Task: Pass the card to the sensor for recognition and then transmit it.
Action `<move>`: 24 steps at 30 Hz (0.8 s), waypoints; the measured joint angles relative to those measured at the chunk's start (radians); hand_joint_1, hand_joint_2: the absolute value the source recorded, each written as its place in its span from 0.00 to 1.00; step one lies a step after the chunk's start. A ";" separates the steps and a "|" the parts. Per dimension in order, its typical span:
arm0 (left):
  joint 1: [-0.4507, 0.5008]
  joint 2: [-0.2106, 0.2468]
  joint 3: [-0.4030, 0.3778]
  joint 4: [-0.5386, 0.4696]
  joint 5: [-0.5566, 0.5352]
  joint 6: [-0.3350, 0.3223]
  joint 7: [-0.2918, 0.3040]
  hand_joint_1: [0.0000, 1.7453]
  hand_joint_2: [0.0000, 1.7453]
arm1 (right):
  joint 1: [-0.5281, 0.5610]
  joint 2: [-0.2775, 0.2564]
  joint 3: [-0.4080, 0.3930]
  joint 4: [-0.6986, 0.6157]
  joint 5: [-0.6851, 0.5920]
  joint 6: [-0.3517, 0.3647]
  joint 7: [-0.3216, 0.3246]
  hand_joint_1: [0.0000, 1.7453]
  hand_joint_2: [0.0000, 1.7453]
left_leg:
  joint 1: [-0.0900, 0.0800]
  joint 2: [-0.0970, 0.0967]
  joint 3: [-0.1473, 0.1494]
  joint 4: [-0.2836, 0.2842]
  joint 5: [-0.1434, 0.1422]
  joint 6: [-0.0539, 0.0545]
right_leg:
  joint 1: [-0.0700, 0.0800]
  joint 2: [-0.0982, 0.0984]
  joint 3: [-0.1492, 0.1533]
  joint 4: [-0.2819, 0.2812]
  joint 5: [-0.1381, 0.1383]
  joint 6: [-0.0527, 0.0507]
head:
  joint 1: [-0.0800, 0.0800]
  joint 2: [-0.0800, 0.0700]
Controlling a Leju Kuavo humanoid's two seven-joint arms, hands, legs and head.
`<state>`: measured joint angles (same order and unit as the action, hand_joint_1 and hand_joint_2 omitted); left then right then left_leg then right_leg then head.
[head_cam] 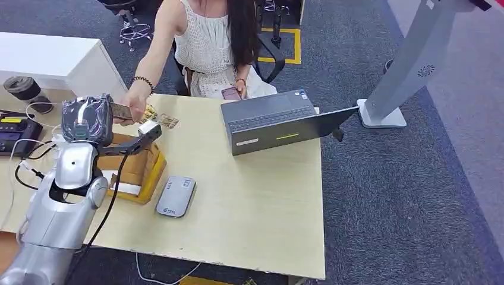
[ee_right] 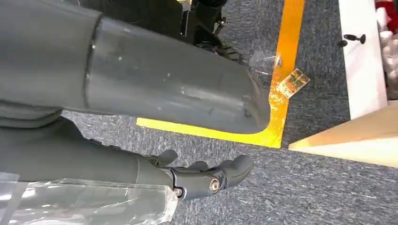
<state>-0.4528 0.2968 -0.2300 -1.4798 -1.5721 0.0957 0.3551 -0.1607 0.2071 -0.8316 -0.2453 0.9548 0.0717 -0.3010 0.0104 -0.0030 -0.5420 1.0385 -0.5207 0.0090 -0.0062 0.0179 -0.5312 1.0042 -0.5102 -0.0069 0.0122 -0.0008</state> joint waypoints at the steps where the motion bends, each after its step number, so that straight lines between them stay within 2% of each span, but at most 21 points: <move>1: -0.001 0.000 -0.005 0.002 0.000 0.002 0.000 1.00 1.00 | 0.000 0.000 0.000 0.000 0.000 0.000 0.001 0.00 0.00 | 0.000 0.000 0.000 0.000 0.000 0.000 | 0.000 0.000 0.000 0.000 0.000 0.000 | 0.000 0.000; 2: -0.001 0.000 -0.012 0.006 0.000 0.007 0.000 0.00 1.00 | 0.001 0.000 0.000 0.000 0.000 -0.001 0.001 0.00 0.00 | 0.000 0.000 0.000 0.000 0.000 0.000 | 0.000 0.000 0.000 0.000 0.000 0.000 | 0.000 0.000; 7: 0.000 -0.004 -0.018 0.032 0.000 0.008 -0.020 0.00 1.00 | 0.004 0.000 0.000 0.000 0.000 -0.001 0.001 0.00 0.00 | 0.000 0.000 0.000 0.000 0.000 0.000 | 0.000 0.000 0.000 0.000 0.000 0.000 | 0.000 0.000; 17: 0.006 -0.046 -0.018 0.042 0.000 0.010 -0.030 0.00 1.00 | 0.006 -0.001 0.000 0.000 -0.007 -0.005 0.004 0.00 0.00 | 0.000 0.000 0.000 0.000 0.000 0.000 | 0.000 0.000 0.000 0.000 0.000 0.000 | 0.000 0.000; 20: 0.031 -0.061 -0.018 0.000 0.000 0.020 -0.054 0.00 1.00 | 0.007 -0.001 -0.002 0.000 -0.023 -0.013 0.003 0.00 0.00 | 0.000 0.000 0.000 0.000 0.000 0.000 | 0.000 0.000 0.000 0.000 0.000 0.000 | 0.000 0.000; 24: 0.119 -0.089 -0.012 -0.128 0.000 0.061 -0.146 0.00 1.00 | 0.012 -0.001 -0.015 0.000 -0.050 -0.021 -0.012 0.00 0.00 | 0.000 0.001 -0.001 0.000 -0.001 0.001 | 0.000 0.001 0.000 0.000 0.000 0.000 | 0.000 0.000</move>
<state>-0.3341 0.2080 -0.2418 -1.6081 -1.5717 0.1568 0.2093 -0.1487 0.2060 -0.8465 -0.2453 0.9052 0.0507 -0.3132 0.0099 -0.0023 -0.5426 1.0384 -0.5215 0.0096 -0.0064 0.0186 -0.5313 1.0038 -0.5106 -0.0064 0.0118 -0.0008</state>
